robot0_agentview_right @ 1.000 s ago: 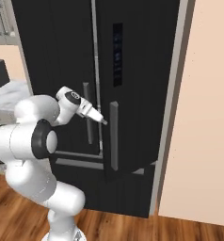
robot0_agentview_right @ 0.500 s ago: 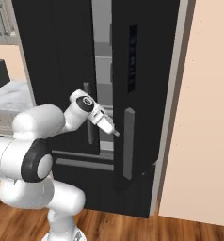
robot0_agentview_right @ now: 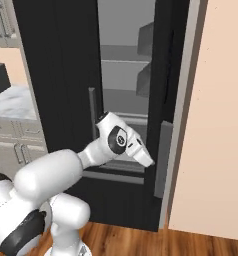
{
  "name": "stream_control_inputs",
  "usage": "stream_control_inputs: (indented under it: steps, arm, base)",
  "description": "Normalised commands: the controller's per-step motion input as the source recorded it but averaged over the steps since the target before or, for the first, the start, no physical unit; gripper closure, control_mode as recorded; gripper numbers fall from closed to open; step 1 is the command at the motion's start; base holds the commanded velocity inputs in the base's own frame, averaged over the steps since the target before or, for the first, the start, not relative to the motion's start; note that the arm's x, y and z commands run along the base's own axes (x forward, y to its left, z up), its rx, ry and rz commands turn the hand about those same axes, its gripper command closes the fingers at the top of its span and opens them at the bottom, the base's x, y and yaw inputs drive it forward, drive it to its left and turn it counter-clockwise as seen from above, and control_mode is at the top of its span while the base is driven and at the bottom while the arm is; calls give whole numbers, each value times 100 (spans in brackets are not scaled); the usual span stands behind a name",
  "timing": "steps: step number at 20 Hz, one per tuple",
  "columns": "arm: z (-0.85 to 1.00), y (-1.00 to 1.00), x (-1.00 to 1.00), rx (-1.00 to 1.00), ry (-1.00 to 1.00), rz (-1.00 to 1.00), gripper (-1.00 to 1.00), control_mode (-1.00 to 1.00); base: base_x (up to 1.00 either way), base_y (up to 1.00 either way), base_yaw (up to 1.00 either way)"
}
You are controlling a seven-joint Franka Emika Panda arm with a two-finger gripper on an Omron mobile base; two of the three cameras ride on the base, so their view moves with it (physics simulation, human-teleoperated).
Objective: Place one of the steaks on the plate and the other in the bowl. Then place the bowl in the fridge.
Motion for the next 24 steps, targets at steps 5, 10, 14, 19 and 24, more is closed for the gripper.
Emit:
stream_control_inputs:
  steps: [5, 10, 14, 19, 24]
  arm:
    - [11, -100, 16, 14, 7, -7, -100, -100]
    - [-4, -71, 19, 18, 2, -15, -100, -100]
    - [5, 51, 7, -11, 7, -5, -100, -100]
    - [0, 100, 11, -1, 0, 34, -100, -100]
    - [-2, 97, 17, 0, 11, 58, -100, -100]
  base:
    - [0, 0, 0]
    - [0, 0, 0]
    - [0, 0, 0]
    - [0, 0, 0]
    - [0, 0, 0]
